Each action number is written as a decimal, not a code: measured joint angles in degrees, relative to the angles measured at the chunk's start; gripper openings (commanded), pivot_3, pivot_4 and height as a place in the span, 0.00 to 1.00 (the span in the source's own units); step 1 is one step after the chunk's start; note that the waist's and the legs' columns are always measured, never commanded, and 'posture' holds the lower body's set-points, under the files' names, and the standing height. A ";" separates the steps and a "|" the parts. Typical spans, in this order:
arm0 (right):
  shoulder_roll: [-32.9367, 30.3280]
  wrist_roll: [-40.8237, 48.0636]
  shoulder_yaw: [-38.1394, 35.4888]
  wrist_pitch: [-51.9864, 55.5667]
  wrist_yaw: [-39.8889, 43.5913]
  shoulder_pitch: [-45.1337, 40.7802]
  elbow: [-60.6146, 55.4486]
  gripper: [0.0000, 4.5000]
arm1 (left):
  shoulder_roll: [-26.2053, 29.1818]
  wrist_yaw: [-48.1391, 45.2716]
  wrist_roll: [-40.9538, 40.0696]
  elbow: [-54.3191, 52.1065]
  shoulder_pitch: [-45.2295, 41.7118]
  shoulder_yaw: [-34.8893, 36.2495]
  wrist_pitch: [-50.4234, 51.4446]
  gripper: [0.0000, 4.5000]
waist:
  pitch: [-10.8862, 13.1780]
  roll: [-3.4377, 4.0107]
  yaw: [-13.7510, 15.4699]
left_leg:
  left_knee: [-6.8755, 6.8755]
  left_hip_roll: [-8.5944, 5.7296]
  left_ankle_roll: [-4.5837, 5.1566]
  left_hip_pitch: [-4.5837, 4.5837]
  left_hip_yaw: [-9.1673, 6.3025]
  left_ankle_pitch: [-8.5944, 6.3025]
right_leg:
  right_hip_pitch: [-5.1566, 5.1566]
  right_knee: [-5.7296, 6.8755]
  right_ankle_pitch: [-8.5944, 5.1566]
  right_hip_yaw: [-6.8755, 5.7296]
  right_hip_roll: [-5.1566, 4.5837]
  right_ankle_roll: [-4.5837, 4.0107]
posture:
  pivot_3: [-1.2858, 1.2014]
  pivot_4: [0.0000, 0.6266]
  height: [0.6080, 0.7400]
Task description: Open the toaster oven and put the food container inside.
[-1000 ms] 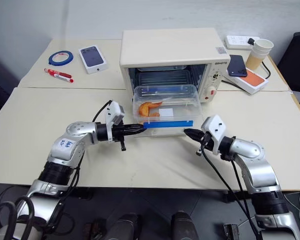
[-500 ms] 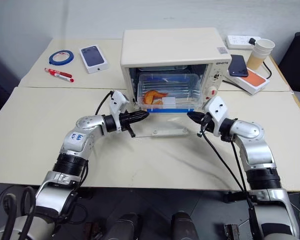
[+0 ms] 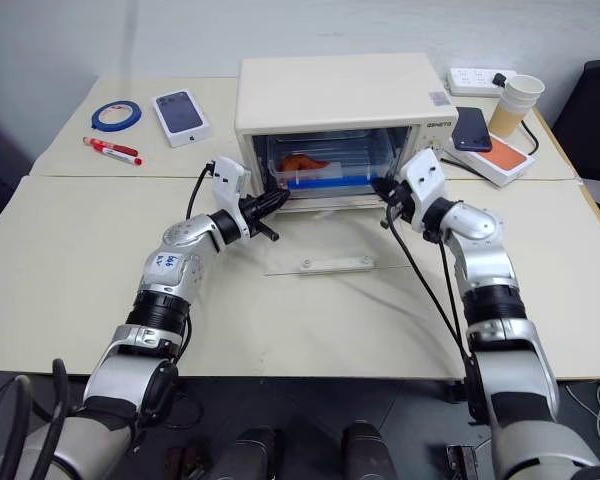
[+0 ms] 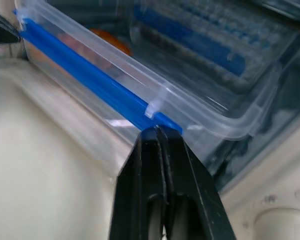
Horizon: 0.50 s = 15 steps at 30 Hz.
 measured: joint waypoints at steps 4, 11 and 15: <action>0.81 -1.48 -0.01 -3.61 -2.50 -4.46 7.78 0.01 | -1.45 2.22 0.80 5.67 -2.16 0.68 -3.29 0.00 | 0.00 0.00 -0.19 | -0.03 0.02 0.00 0.00 -0.01 0.00 | -0.01 -0.01 0.00 -0.04 0.00 0.00 | 0.52 0.24 1.00; 0.42 -1.47 -0.01 -4.60 1.56 -2.94 8.08 0.01 | -0.27 -3.36 0.81 5.21 -2.15 -0.14 -3.80 0.00 | 0.00 0.00 -0.17 | -0.03 0.02 0.00 -0.05 -0.04 0.00 | -0.01 -0.03 0.00 -0.04 -0.02 0.00 | 0.52 0.24 1.00; -2.72 1.69 -1.12 -0.33 5.96 6.29 -3.43 0.01 | 3.11 -6.81 0.23 -0.05 0.96 -0.15 -2.12 0.00 | 0.00 0.01 -0.06 | -0.02 0.04 -0.01 -0.09 -0.11 0.00 | -0.02 -0.05 0.00 -0.07 -0.04 0.00 | 0.52 0.24 1.00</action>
